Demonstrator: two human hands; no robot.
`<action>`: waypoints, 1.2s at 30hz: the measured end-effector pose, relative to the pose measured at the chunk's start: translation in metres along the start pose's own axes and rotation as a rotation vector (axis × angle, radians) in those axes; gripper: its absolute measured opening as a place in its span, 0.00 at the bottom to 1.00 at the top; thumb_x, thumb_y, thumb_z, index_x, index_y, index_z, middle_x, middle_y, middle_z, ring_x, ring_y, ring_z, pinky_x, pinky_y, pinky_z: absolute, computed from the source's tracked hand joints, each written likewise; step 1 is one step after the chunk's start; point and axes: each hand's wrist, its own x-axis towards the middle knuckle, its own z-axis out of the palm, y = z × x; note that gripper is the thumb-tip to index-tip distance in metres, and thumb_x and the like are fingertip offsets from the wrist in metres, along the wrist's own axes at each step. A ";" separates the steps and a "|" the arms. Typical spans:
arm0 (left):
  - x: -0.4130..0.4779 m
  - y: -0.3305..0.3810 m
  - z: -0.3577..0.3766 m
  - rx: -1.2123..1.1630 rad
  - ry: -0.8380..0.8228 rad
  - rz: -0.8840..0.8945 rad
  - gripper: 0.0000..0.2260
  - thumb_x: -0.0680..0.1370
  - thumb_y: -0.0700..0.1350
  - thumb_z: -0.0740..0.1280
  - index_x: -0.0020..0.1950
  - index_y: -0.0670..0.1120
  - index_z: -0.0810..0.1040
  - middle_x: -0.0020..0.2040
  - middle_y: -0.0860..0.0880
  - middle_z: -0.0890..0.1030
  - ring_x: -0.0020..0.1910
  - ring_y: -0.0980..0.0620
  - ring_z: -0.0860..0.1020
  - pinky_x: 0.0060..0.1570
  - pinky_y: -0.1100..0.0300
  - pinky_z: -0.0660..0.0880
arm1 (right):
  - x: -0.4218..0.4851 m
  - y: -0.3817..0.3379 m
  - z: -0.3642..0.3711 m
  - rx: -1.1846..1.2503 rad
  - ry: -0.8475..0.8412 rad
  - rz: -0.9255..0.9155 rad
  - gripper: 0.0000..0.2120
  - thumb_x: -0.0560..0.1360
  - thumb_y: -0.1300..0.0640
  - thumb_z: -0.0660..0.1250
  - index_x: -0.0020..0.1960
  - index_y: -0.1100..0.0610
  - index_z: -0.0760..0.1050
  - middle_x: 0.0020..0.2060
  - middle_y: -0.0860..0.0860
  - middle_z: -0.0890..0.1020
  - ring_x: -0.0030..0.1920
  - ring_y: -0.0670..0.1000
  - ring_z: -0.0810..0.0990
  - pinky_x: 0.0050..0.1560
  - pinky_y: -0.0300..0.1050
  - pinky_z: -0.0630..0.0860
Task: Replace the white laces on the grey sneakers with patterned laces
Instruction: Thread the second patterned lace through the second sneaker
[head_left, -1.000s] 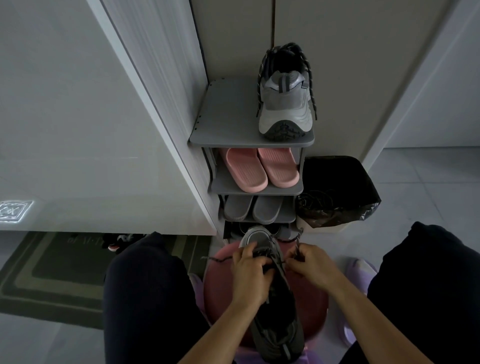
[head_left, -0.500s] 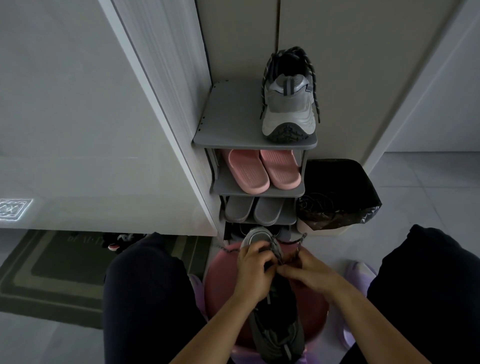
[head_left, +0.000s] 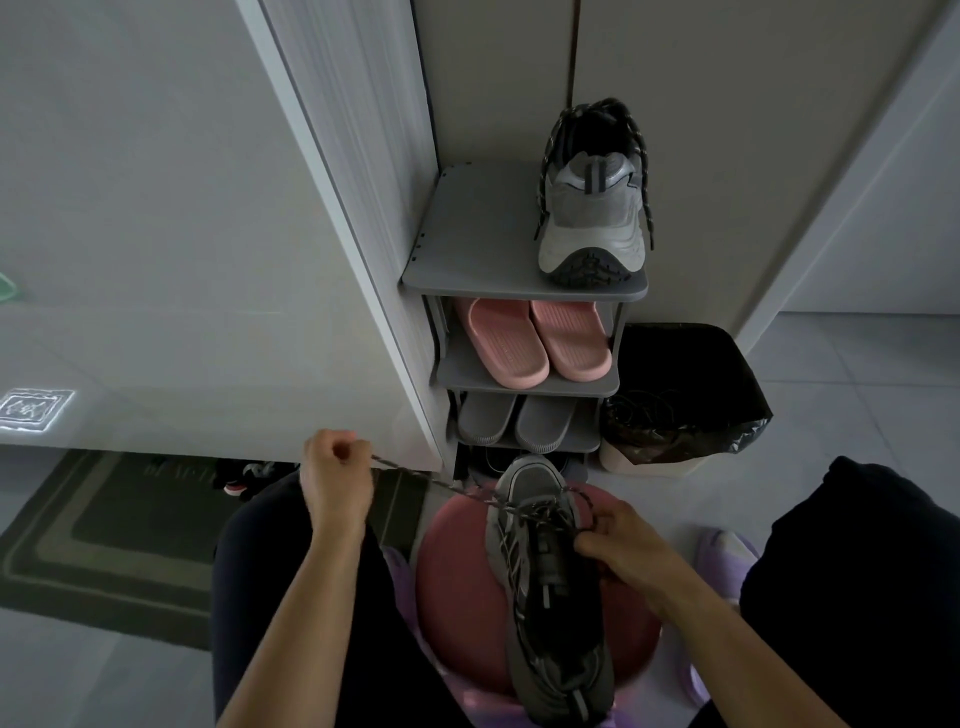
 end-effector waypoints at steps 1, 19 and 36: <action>-0.002 -0.004 0.000 0.250 -0.032 0.079 0.05 0.76 0.38 0.63 0.50 0.39 0.74 0.52 0.40 0.76 0.46 0.44 0.74 0.40 0.57 0.69 | 0.001 0.002 0.001 -0.021 0.006 -0.018 0.17 0.62 0.65 0.65 0.47 0.50 0.79 0.32 0.47 0.82 0.33 0.45 0.79 0.34 0.39 0.74; -0.056 0.002 0.032 0.635 -0.599 0.677 0.06 0.77 0.47 0.65 0.44 0.46 0.78 0.44 0.53 0.73 0.42 0.54 0.76 0.37 0.65 0.66 | -0.002 -0.002 -0.005 0.038 0.010 0.063 0.18 0.67 0.72 0.64 0.55 0.61 0.75 0.26 0.50 0.77 0.26 0.47 0.73 0.26 0.38 0.69; -0.082 -0.026 0.047 0.687 -0.841 0.650 0.09 0.77 0.43 0.63 0.56 0.47 0.75 0.57 0.48 0.77 0.58 0.48 0.75 0.54 0.56 0.73 | 0.002 0.006 0.002 -0.058 -0.012 0.159 0.14 0.71 0.64 0.65 0.55 0.53 0.71 0.35 0.52 0.74 0.33 0.48 0.73 0.33 0.40 0.69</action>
